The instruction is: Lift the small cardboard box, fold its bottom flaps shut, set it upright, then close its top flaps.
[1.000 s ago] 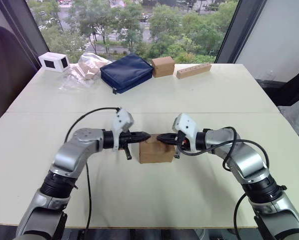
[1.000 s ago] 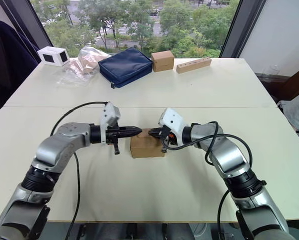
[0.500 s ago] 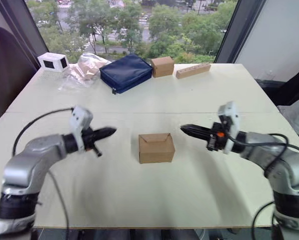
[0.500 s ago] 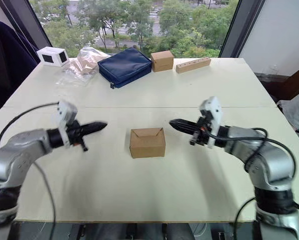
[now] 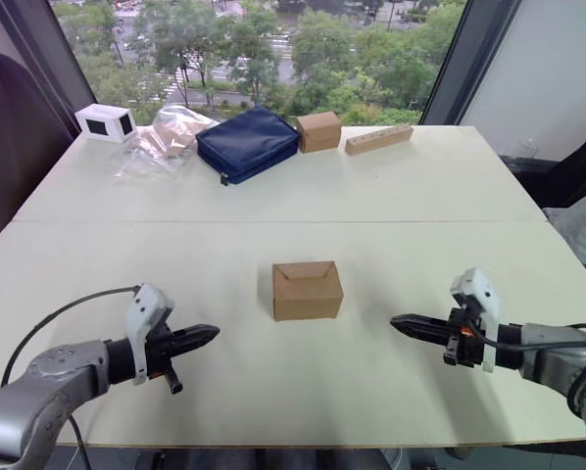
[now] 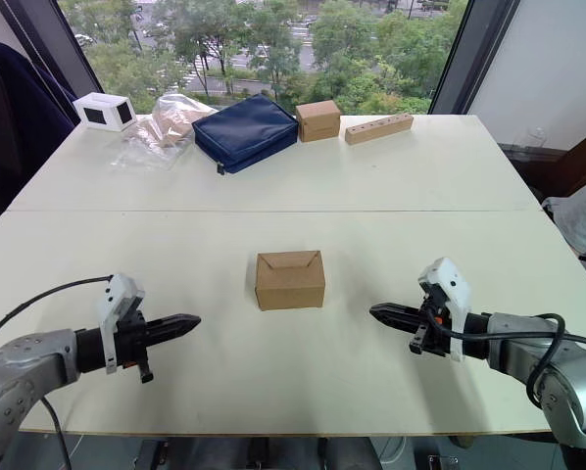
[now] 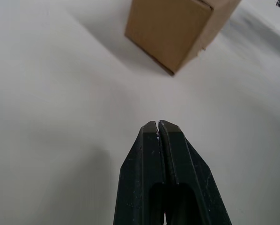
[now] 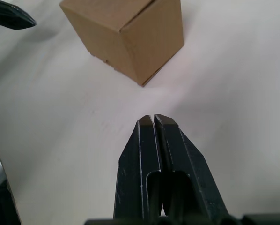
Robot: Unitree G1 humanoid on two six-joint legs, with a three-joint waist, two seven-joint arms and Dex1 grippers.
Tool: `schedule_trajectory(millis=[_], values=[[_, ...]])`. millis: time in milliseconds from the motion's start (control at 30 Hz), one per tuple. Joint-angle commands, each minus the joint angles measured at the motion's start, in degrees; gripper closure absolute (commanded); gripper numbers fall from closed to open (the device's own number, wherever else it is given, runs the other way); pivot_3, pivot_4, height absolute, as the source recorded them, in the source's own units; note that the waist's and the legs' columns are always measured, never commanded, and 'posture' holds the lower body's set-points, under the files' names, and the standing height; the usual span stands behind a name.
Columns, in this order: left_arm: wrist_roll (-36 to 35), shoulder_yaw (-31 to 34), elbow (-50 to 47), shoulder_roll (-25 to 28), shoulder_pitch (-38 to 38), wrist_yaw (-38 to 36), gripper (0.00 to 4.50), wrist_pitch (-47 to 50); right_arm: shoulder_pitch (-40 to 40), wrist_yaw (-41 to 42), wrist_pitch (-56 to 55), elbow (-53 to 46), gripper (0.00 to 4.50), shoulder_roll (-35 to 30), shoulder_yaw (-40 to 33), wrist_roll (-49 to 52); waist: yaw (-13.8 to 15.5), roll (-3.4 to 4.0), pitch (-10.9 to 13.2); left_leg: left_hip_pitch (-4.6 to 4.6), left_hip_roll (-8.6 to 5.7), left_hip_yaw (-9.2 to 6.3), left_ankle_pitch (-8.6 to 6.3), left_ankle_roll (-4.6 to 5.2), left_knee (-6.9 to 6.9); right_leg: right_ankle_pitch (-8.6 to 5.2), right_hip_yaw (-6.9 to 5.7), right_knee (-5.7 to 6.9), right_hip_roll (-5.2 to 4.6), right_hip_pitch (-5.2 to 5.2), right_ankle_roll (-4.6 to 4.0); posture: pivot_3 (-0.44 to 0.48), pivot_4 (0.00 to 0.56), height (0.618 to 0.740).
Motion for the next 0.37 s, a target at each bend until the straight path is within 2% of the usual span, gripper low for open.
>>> schedule_trajectory(millis=[33,367], values=[[0.3,1.1,0.6,0.2,0.7,-0.5,4.47,-2.0,-0.4,0.8,-2.6,0.8,4.50,-0.7,0.7,-1.1,0.0,0.01,0.0,0.01,0.00,0.00,-0.01,0.01,0.00,0.00,0.00,-0.03,0.00,0.03,0.00,0.000,0.150,0.740],[-0.9,0.2,-0.1,0.5,1.4,-0.7,4.47,-1.4,0.0,0.7,-4.9,1.6,4.50,-0.2,1.9,-2.3,0.1,0.01,0.0,0.05,0.00,0.00,-0.04,0.07,-0.03,-0.01,0.00,-0.24,-0.02,0.15,-0.02,0.000,0.150,0.740]])
